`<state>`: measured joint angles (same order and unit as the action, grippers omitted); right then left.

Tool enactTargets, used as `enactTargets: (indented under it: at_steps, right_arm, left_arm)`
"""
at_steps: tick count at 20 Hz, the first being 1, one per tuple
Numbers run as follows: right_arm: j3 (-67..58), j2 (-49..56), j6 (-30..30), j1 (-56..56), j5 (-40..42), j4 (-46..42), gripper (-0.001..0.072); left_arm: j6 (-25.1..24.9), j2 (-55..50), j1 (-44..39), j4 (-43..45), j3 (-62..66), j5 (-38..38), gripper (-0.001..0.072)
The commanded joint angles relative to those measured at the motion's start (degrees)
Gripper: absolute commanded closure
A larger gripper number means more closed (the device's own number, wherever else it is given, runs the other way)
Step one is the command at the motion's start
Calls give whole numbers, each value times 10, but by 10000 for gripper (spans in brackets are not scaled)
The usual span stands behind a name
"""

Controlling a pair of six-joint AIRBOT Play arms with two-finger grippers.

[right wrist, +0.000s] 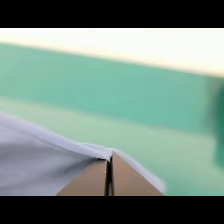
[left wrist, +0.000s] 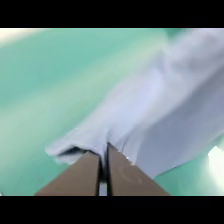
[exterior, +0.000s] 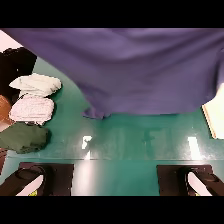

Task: Fold the shirts.

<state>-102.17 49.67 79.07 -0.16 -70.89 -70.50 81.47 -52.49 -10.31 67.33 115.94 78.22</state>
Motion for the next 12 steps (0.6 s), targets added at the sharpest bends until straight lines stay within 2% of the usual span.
enactTargets:
  at_steps: [1, 5, 8, 11, 12]
  right_arm:
    - [-108, 0, -8, -45, -41, -1, 699]
    - [-183, 0, -11, -116, -61, 0, 699]
    - [-189, 0, -11, -142, -61, 1, 700]
    - [-133, 13, -11, -140, -66, 9, 702]
    - [-122, 32, -11, -134, -81, 10, 702]
  left_arm:
    - [30, 17, 0, 19, 107, -44, 680]
    - [41, 29, 0, 1, 113, -119, 681]
    - [37, 27, 0, -4, 113, -173, 681]
    - [44, 14, 0, 100, 74, -189, 681]
    - [62, 3, 0, 146, 46, -181, 680]
